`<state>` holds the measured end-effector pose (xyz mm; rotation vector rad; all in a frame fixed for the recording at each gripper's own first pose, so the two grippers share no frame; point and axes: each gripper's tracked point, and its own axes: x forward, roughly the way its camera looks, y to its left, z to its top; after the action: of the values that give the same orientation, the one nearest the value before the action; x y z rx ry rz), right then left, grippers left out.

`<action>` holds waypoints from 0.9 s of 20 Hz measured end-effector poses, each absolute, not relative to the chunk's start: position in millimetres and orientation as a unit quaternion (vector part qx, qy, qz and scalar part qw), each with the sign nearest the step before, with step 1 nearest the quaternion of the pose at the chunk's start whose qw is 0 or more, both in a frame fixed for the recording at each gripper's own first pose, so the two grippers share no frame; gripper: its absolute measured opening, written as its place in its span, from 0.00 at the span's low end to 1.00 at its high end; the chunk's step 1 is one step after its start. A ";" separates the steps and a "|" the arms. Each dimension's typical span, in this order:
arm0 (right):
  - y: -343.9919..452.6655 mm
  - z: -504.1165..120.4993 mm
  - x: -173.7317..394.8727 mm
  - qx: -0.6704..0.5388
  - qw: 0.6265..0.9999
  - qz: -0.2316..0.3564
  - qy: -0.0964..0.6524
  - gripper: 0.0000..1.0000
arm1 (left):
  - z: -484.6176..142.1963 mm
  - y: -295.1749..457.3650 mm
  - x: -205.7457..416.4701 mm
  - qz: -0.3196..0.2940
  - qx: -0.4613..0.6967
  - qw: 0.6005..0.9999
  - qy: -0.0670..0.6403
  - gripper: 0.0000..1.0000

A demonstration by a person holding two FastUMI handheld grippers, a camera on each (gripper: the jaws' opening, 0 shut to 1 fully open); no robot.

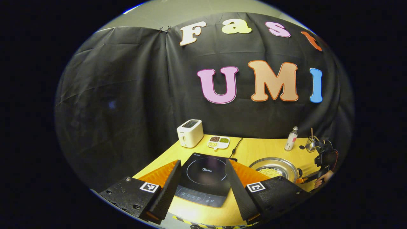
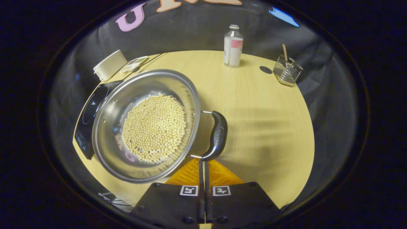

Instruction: First push the handle of the pot to place it horizontally, then grasp the pot with both hands and set it on the induction cooktop.

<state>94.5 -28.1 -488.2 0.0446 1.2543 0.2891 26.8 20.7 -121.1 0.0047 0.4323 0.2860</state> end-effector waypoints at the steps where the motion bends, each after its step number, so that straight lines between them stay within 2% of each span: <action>1: -30.3 -490.1 99.4 0.019 0.800 0.134 0.584 0.00 | -122.6 19.7 29.9 0.139 0.002 0.966 0.216 0.85; 5: -31.3 -484.8 106.7 0.018 0.799 0.140 0.584 0.03 | -133.1 10.7 41.4 0.123 -0.009 0.966 0.227 0.85; 10: -43.0 -452.8 106.5 0.016 0.828 0.131 0.545 0.03 | -169.0 -20.3 56.6 0.065 -0.065 0.959 0.269 0.85; 11: -39.7 -444.7 109.0 0.026 0.835 0.132 0.534 0.00 | -176.9 -26.0 59.1 0.053 -0.076 0.956 0.278 0.85; 13: -41.6 -441.2 115.1 0.033 0.843 0.117 0.523 0.14 | -192.9 -28.4 67.2 0.040 -0.093 0.951 0.293 0.85; 14: -43.2 -441.1 117.8 0.032 0.846 0.109 0.521 0.29 | -202.9 -28.9 70.0 0.040 -0.095 0.947 0.304 0.82; 15: -46.6 -439.9 120.4 0.029 0.850 0.097 0.516 0.34 | -210.9 -28.4 73.9 0.040 -0.095 0.946 0.307 0.84; 17: -48.1 -439.1 125.5 0.031 0.856 0.086 0.509 0.38 | -223.2 -29.1 83.4 0.034 -0.102 0.944 0.313 0.83; 18: -49.1 -439.9 129.6 0.030 0.858 0.082 0.506 0.43 | -231.4 -33.1 85.1 0.028 -0.106 0.941 0.321 0.83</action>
<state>129.6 -49.1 -439.9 0.0630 1.0626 0.1731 85.1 -33.1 -231.4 -0.2172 0.6559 0.0569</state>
